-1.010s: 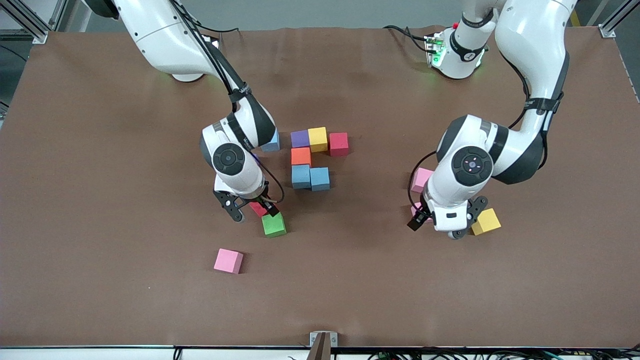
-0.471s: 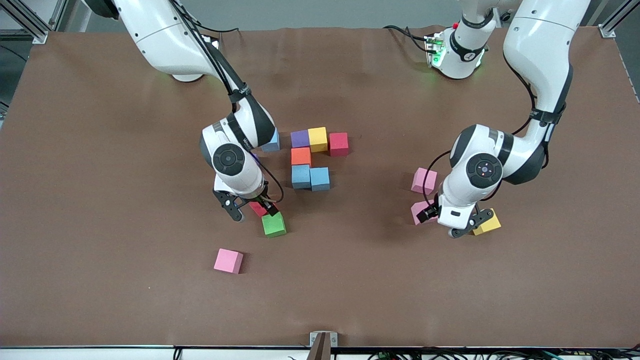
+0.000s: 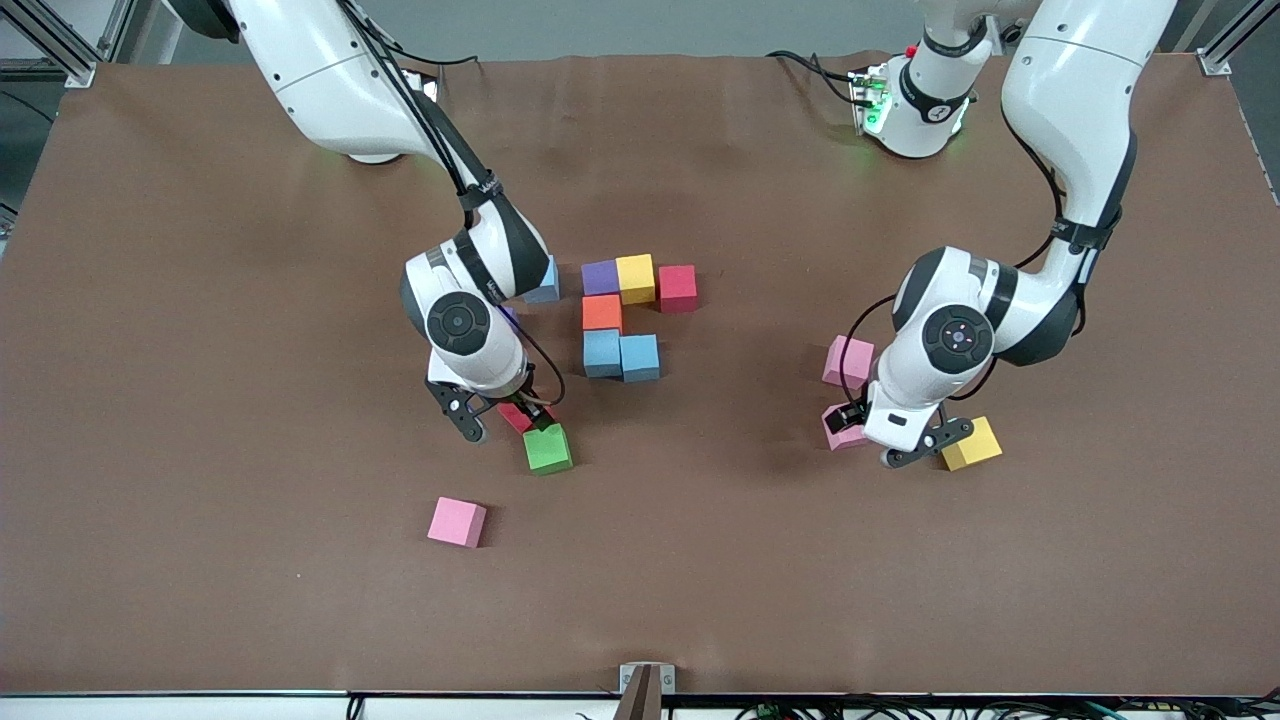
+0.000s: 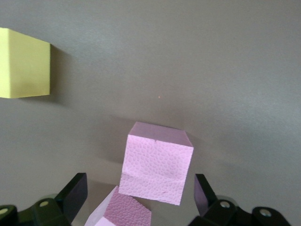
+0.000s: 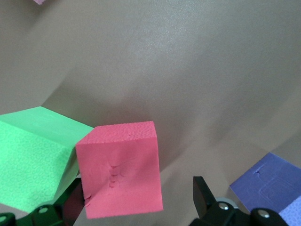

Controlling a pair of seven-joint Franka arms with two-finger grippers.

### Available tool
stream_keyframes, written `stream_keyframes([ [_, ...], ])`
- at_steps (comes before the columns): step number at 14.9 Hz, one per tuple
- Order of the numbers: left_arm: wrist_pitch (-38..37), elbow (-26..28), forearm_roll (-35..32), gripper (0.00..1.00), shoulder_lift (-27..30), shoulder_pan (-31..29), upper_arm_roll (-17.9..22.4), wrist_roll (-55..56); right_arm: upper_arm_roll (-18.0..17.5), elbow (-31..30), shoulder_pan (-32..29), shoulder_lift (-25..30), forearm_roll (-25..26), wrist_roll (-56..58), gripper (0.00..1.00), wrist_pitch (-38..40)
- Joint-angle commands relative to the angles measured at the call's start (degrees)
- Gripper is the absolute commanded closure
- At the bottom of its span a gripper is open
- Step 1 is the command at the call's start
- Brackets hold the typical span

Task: Arrange 11 blocks into digit 3
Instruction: 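Grasp the red cube with the right gripper while the left grasps pink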

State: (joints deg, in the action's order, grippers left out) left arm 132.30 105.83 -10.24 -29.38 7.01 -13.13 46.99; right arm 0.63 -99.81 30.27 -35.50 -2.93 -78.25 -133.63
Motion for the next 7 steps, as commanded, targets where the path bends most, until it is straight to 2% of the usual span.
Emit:
stream_keyframes([
  [1, 1.82, 0.96, -1.18, 0.00, -1.20, 0.29, -0.05, -0.93, -0.10, -0.82, -0.82, 0.08, 0.47, -1.03, 0.00, -1.55],
  [5, 1.82, 1.66, -2.15, 0.00, -2.61, 0.03, -0.06, -5.49, 0.69, -0.82, -1.18, 0.08, 2.22, -0.94, 0.03, -1.64],
  [7, 1.82, 1.58, -2.06, 0.00, -3.22, 0.02, -0.06, -5.59, 0.95, -0.82, -1.18, -0.18, 2.58, -0.94, 0.08, -1.64],
])
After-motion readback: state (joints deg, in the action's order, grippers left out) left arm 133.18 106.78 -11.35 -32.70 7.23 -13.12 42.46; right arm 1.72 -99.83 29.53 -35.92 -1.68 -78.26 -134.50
